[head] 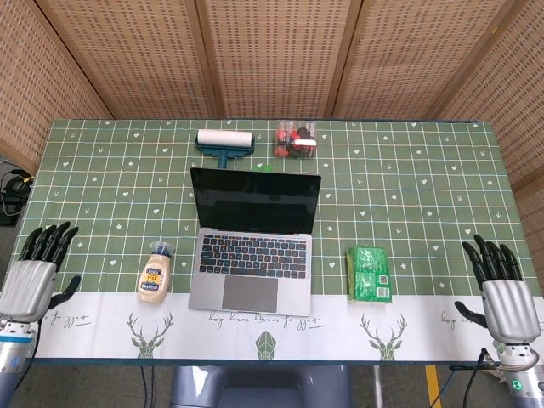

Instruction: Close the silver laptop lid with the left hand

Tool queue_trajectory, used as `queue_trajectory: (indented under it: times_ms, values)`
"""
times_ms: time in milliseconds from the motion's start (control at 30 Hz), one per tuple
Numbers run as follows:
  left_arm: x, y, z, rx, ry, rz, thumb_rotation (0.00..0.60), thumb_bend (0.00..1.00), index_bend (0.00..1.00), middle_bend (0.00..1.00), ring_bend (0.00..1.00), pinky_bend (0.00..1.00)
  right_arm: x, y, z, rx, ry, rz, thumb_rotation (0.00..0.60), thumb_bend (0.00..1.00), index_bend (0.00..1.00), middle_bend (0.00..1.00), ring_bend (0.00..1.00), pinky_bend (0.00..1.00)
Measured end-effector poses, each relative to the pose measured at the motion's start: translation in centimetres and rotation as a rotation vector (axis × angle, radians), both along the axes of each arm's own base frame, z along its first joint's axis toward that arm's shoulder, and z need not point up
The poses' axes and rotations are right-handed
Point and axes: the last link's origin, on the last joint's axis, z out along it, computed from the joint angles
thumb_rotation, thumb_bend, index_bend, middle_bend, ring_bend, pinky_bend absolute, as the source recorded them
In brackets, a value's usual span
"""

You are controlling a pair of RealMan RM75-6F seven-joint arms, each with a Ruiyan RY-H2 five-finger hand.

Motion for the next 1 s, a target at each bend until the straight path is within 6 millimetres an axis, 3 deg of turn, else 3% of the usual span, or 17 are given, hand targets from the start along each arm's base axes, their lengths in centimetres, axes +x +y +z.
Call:
queue_trajectory:
  times_ms: [200, 367, 633, 1000]
  values:
    - [3.9, 4.2, -0.8, -0.065, -0.028, -0.083, 0.6, 0.82, 0.04, 0.0, 0.0, 0.05, -0.6, -0.4, 0.3, -0.008, -0.008, -0.025, 0.6, 0.06, 0.0, 0.0, 0.0, 0.0]
    - [8.3, 8.6, -1.3, -0.119, -0.005, -0.166, 0.6, 0.99, 0.09, 0.0, 0.0, 0.09, -1.2, -0.8, 0.5, -0.01, -0.018, -0.051, 0.6, 0.06, 0.0, 0.0, 0.0, 0.0]
    - [14.9, 14.3, -2.5, -0.194, 0.043, -0.247, 0.6, 1.0, 0.11, 0.0, 0.0, 0.11, -1.6, -1.1, 0.8, -0.012, -0.032, -0.067, 0.6, 0.06, 0.0, 0.0, 0.0, 0.0]
    - [22.3, 20.2, -4.9, -0.285, 0.067, -0.271, 0.6, 1.0, 0.16, 0.0, 0.01, 0.13, -2.6, -1.6, 1.6, -0.022, -0.067, -0.108, 0.6, 0.06, 0.0, 0.0, 0.0, 0.0]
